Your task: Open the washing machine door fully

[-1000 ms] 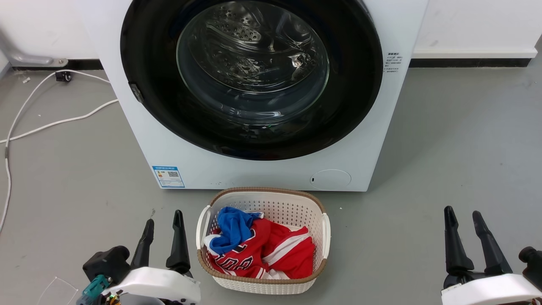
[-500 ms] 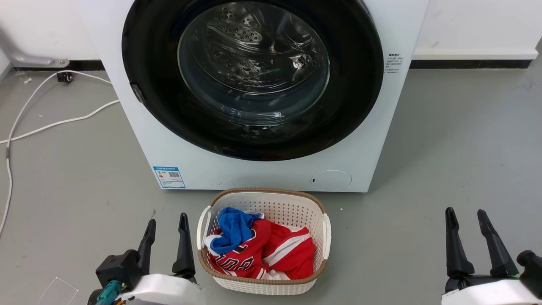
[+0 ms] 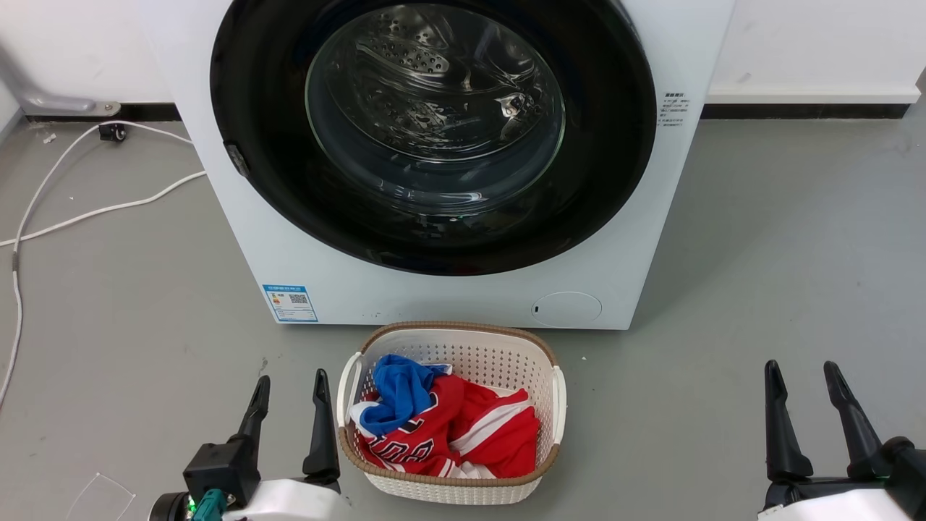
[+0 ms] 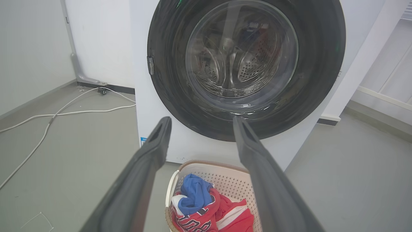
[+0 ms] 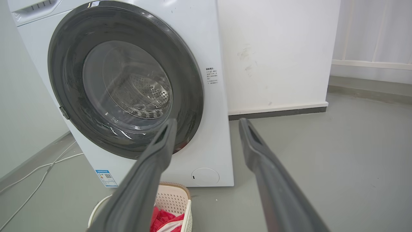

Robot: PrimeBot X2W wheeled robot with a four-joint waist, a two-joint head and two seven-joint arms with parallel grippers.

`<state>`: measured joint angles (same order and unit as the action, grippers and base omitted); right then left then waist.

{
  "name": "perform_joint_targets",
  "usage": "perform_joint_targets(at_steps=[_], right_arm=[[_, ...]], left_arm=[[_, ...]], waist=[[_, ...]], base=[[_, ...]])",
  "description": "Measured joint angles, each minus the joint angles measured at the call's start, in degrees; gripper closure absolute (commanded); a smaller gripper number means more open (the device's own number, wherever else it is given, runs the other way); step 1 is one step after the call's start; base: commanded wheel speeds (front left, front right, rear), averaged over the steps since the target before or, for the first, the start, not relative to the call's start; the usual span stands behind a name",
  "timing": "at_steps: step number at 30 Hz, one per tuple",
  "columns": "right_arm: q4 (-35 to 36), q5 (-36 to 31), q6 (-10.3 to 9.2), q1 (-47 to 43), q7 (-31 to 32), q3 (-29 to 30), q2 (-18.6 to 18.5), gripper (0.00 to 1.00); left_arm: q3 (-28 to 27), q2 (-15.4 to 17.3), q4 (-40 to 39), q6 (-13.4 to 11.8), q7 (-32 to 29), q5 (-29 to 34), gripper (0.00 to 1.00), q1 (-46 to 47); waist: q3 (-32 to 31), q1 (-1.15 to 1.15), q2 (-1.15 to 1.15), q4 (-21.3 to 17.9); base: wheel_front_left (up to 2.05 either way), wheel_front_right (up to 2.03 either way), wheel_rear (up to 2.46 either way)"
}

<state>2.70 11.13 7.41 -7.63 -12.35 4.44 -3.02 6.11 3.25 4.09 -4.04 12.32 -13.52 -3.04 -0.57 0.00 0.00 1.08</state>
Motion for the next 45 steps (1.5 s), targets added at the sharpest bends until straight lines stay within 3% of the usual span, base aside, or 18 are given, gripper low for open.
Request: perform_joint_targets(at_steps=[26,45], right_arm=[[0.81,-5.65,0.09,-1.9,-2.69,0.16,0.03,0.0],[-0.31,-3.09,0.09,-1.94,-2.72,0.3,0.04,0.0]], left_arm=[[0.67,-0.27,0.38,0.34,2.59,8.87,0.0,-1.25],[0.34,-0.29,1.29,0.51,2.68,7.45,0.0,-1.37]], waist=[[-0.51,0.0,0.0,0.26],[-0.46,0.0,0.0,0.31]], base=[[0.0,0.0,0.0],[0.0,0.0,0.0]])
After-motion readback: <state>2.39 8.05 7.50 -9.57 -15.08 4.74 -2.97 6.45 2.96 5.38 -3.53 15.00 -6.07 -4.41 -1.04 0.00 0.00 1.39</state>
